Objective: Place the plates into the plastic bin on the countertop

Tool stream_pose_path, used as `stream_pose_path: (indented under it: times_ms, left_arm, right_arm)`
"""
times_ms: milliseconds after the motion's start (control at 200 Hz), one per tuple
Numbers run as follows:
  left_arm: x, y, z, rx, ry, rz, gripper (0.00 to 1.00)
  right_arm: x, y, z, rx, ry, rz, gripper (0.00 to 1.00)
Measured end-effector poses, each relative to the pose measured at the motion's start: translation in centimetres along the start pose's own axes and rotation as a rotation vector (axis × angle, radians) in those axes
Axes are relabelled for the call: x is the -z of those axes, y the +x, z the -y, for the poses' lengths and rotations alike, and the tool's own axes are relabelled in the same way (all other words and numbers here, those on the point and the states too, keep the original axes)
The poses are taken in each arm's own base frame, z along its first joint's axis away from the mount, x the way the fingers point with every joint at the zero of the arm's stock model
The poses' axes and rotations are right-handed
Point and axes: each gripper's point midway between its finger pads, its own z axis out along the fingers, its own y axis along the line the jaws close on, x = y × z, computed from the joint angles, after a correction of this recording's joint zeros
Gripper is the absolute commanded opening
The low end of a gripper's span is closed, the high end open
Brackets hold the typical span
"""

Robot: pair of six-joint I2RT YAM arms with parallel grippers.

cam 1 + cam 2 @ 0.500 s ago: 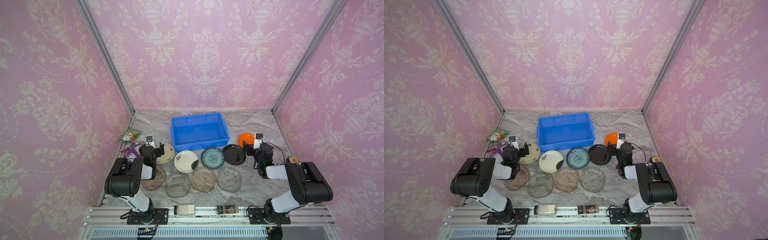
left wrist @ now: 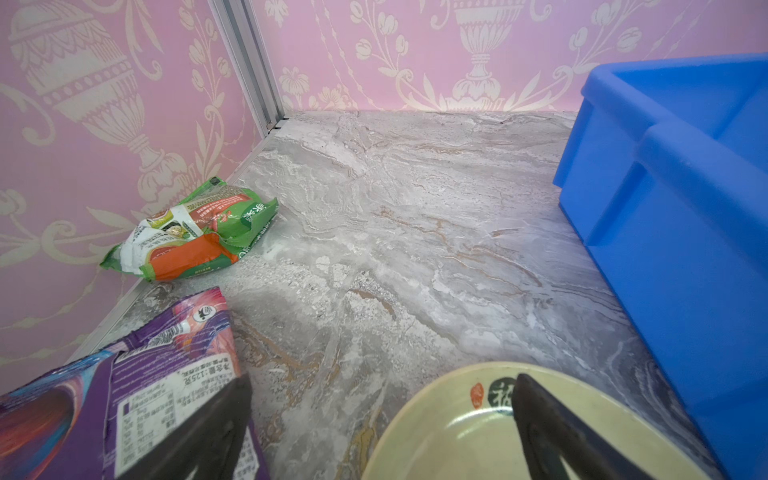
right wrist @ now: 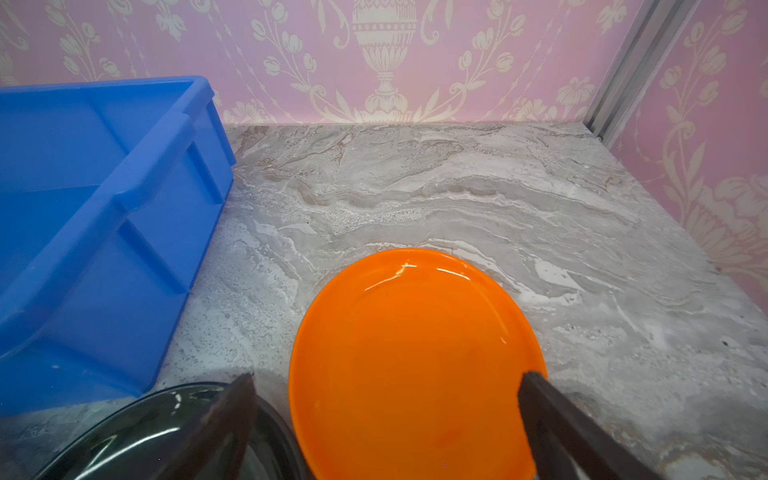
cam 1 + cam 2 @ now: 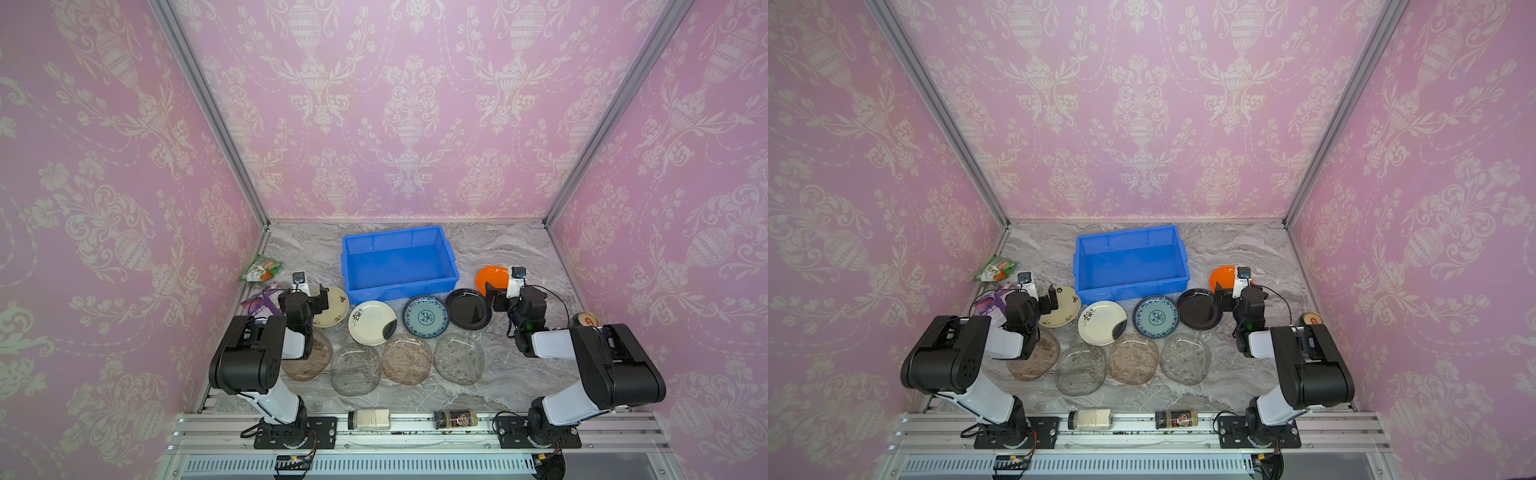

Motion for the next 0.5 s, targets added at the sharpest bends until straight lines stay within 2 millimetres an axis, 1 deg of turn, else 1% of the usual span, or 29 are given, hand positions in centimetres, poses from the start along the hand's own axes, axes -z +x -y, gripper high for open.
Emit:
stream_pose_path:
  times_ms: [280, 500]
  left_arm:
    - [0.00, 0.00, 0.01, 0.000, 0.001, 0.000, 0.99]
    - [-0.09, 0.02, 0.12, 0.008, 0.036, -0.002, 0.99]
  right_arm:
    - [0.00, 0.00, 0.00, 0.000, 0.000, 0.000, 1.00]
    - [0.00, 0.00, 0.00, 0.000, 0.000, 0.000, 1.00]
